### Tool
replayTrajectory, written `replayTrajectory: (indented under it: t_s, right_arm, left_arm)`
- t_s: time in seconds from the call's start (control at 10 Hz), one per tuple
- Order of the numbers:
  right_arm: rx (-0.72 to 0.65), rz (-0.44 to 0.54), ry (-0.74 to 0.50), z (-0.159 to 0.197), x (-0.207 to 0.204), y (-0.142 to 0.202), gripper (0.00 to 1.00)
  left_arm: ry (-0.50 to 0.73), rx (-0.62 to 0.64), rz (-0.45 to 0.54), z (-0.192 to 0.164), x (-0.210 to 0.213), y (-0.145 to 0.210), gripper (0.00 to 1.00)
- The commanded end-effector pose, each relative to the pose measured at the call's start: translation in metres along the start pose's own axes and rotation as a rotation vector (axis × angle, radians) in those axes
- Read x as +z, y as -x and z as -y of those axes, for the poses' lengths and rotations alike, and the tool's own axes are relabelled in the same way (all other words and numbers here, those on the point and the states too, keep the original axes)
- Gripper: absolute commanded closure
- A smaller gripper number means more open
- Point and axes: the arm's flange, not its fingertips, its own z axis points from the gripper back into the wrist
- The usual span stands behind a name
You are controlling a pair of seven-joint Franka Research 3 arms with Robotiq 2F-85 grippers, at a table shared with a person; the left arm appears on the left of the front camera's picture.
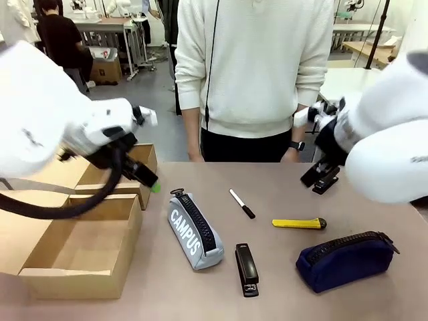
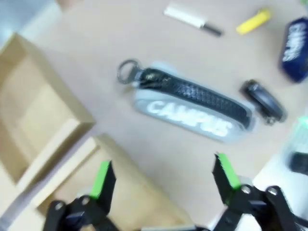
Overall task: Place items inside the box.
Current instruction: Pick up a Pencil pouch or Stapler and place it inside the Mailer Box closest to the robot.
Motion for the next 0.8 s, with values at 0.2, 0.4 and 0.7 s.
replayTrajectory:
  t_s: [0.2,0.4,0.7]
  right_arm:
    - [-0.023,0.062,0.037,0.001,0.048,-0.003,0.00]
    - [-0.018,0.020,-0.001,-0.005,0.057,-0.008,0.00]
    - [-0.352,0.017,-0.446,0.068,0.110,0.032,0.00]
  left_arm:
    - [0.000,0.000,0.000,0.000,0.000,0.000,0.00]
    - [0.013,-0.013,0.027,0.009,0.047,0.005,0.00]
    - [0.367,0.241,0.077,-0.058,0.099,0.017,0.00]
